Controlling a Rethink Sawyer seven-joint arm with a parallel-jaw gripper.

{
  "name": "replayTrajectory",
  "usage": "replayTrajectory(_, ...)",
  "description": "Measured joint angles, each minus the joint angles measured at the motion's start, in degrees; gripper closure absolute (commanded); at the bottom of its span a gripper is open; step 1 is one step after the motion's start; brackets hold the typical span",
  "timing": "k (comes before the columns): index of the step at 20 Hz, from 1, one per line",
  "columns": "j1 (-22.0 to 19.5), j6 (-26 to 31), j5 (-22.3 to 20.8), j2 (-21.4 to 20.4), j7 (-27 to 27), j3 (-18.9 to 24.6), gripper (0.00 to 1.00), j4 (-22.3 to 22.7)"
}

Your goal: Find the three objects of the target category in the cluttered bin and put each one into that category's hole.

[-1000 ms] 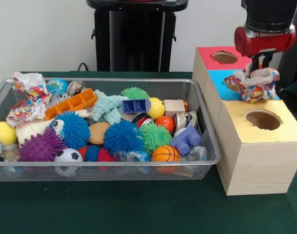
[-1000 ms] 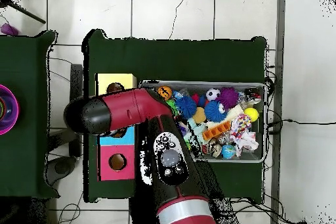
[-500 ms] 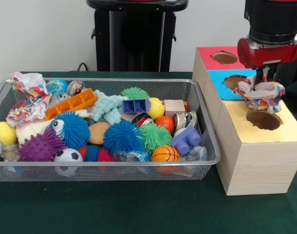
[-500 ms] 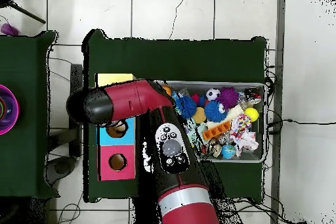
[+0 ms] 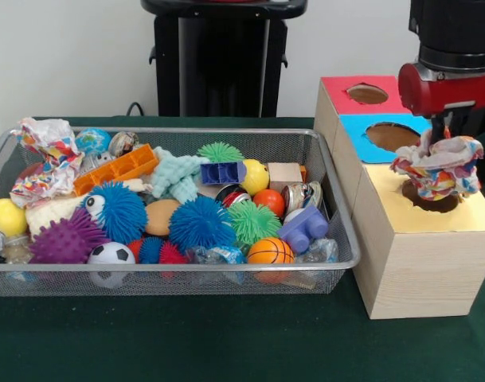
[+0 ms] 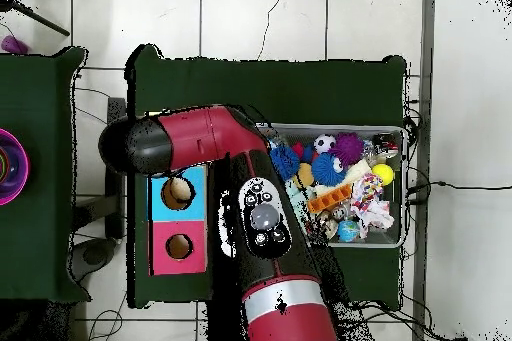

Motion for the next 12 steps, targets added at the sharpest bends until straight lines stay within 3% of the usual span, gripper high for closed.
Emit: replayTrajectory(12,0.0,1.4,0.0,1.4,0.0,0.0,1.00,-3.8)
